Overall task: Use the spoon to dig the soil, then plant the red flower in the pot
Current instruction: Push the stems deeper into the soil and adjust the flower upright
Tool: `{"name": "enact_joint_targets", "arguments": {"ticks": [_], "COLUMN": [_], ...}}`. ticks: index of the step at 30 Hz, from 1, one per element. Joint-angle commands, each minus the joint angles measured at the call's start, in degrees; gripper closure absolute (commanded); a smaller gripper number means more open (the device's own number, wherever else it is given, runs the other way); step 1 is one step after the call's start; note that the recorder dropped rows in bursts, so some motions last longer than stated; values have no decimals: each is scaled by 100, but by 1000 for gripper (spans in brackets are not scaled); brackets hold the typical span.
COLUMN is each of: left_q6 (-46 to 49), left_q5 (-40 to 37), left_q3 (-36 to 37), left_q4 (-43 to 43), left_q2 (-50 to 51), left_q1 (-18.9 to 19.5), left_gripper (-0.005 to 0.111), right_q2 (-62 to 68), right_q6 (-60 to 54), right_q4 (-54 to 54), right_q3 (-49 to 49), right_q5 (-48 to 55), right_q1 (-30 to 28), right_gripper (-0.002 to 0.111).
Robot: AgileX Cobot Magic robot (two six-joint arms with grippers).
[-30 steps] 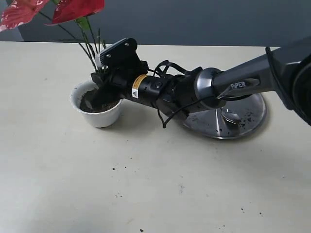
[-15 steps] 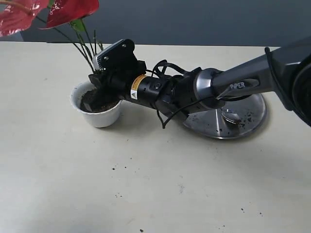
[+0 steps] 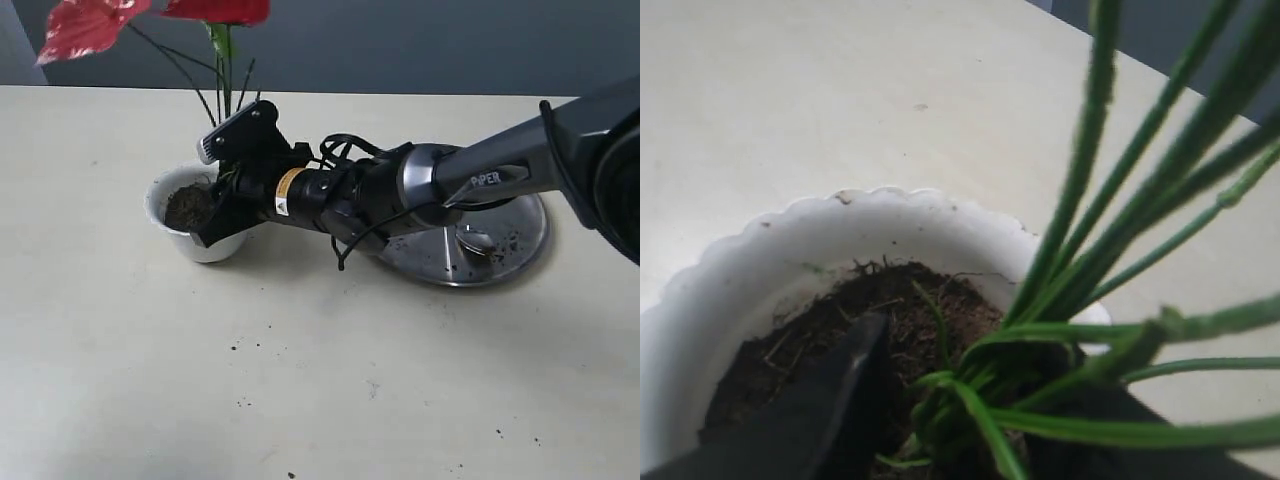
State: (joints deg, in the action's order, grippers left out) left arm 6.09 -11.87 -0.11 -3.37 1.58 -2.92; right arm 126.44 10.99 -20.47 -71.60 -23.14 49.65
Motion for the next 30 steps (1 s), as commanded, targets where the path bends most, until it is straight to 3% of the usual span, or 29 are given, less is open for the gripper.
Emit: {"name": "enact_joint_targets", "arguments": {"ticks": [1,14,30], "left_q6": [-28,-28,-28], "left_q5": [34,34,34], "left_q3": [11,11,11], "left_q4": [25,25,25], "left_q2": [-24,-24,-24], "left_q1": [-9,-9,-9], "left_gripper": [106,106,106], "right_q2": [304,281,164], "right_q6": [-28,-40,-40], "right_q4": [-127,-111,-900], "right_q3": [218,218,218], "right_q5": [2027,1835,1862], "right_q1": [-31,64,185], "right_gripper": [69,69,69]}}
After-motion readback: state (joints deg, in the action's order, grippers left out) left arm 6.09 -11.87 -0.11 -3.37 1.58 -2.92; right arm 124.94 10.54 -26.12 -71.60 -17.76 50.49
